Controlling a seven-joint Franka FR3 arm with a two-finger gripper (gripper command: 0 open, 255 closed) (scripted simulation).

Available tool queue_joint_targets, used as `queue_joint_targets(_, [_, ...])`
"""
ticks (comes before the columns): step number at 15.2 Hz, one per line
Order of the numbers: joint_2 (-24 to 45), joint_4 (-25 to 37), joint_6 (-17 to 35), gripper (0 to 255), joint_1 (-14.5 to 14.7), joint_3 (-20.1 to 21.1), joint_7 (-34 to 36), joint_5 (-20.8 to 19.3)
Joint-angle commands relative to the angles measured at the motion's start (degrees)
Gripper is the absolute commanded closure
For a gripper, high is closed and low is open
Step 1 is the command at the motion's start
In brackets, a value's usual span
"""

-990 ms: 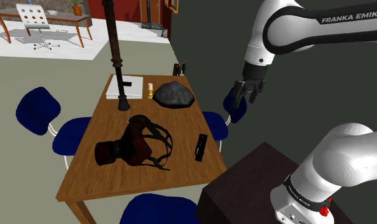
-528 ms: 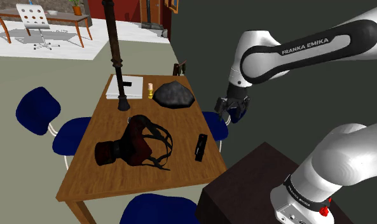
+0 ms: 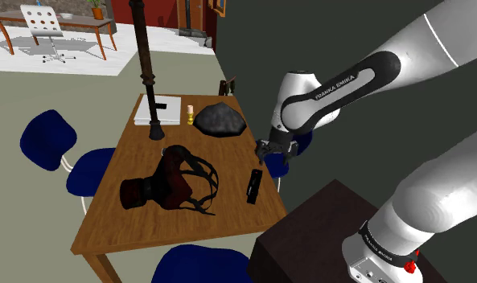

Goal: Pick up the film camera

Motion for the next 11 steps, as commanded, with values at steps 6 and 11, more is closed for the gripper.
queue_joint_targets(6, [19.9, 4.8, 16.3, 0, -2.0, 1.0, 16.4, -8.0])
queue_joint_targets(11, [28.3, 7.7, 22.1, 0, 0.2, -2.4, 23.1, -12.7])
